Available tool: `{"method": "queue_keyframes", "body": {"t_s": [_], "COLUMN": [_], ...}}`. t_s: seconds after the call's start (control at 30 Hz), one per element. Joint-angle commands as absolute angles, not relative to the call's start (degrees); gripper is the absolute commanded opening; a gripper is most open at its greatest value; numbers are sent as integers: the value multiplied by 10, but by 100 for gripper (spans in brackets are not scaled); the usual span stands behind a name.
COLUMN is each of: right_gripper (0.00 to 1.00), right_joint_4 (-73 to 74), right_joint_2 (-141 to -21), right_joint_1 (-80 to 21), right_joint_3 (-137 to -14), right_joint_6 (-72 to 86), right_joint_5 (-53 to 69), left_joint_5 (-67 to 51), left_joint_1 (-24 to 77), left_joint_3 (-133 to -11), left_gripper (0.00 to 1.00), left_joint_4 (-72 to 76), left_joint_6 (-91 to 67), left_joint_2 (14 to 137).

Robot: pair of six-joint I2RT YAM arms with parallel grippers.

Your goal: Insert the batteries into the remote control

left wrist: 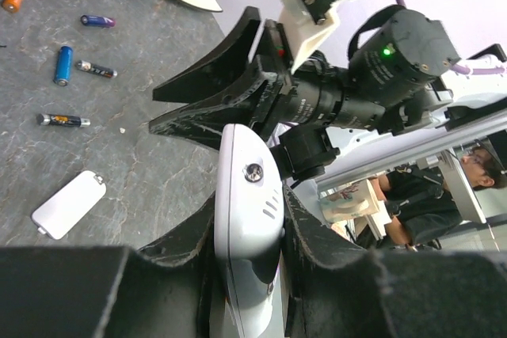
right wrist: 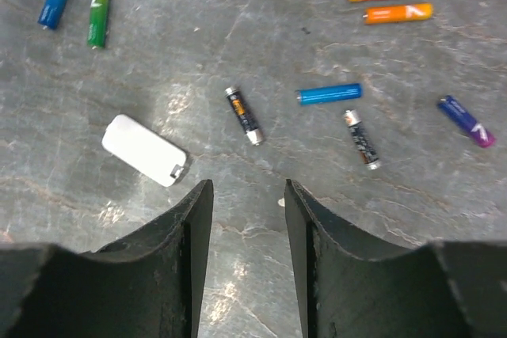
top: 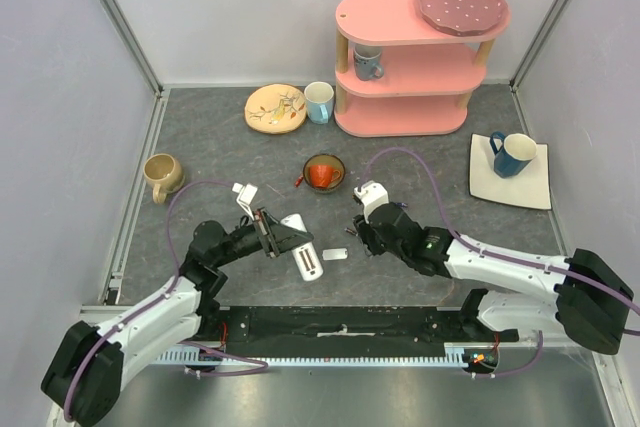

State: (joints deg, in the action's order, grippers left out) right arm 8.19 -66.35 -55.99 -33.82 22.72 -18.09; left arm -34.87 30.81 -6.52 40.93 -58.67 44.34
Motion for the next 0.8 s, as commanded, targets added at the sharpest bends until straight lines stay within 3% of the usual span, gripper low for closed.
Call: {"method": "queue_keyframes", "body": {"t_s": [0.0,0.23,0.77], "right_gripper": [49,61,59], "right_joint_4": [31,8,25], "right_joint_2": [-670,-726,-874], "right_joint_1": [-561,-616,-616], "right_joint_3": [-362,-381,-451], "right_joint_6": [209,159,64], "right_joint_5": [-117,-84,-52], "left_joint_5": [-374,-316,-305], "left_joint_1": [305,305,305], "left_joint_3": [-64,-68,-54], "left_gripper": [2,2,2], "left_joint_4": [419,266,174], "left_joint_6": [-594,-550,-545], "left_joint_2": [404,270,157]}}
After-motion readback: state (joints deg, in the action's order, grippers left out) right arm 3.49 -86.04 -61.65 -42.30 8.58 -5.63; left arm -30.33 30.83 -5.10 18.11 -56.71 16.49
